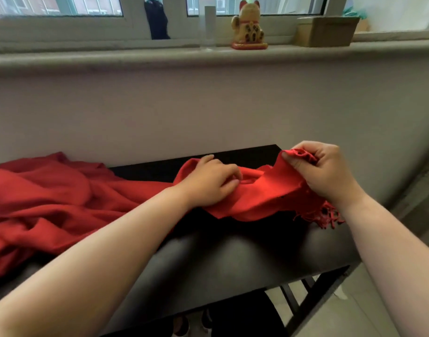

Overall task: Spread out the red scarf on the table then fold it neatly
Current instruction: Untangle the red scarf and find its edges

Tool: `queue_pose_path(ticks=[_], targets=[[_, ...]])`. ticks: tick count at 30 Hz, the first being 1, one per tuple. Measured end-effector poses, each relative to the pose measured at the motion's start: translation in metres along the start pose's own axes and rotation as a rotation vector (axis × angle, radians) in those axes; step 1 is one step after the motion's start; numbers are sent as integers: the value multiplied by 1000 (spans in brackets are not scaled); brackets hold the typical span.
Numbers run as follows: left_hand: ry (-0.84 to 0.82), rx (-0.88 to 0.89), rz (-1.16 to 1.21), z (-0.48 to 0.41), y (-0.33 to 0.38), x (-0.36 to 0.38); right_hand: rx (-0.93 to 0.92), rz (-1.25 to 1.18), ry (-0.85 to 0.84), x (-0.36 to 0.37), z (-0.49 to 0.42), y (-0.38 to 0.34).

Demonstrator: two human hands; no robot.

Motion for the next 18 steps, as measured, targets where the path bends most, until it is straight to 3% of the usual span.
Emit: queue_pose_path(ticks=[4, 6, 8, 10, 15, 18], targets=[[-336, -166, -174, 9, -11, 21, -4, 60, 153, -21, 11, 2], [-313, -196, -195, 5, -12, 17, -13, 80, 198, -28, 15, 3], [-139, -182, -207, -5, -5, 7, -21, 76, 189, -28, 19, 4], [6, -152, -10, -19, 5, 1, -34, 58, 171, -25, 23, 4], [-211, -42, 400, -49, 40, 14, -48, 59, 186, -30, 29, 5], [-118, -33, 567, -61, 44, 1, -50, 117, 240, -42, 27, 7]])
Point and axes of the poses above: each hand's wrist, its own z-axis away from the middle knuckle, its own x-axis out of the palm, y = z × x, the point moved 5 cm from there along -z, towards the middle knuckle, and after that the axes turned 4 degrees about -x, right-handed, at the moved point
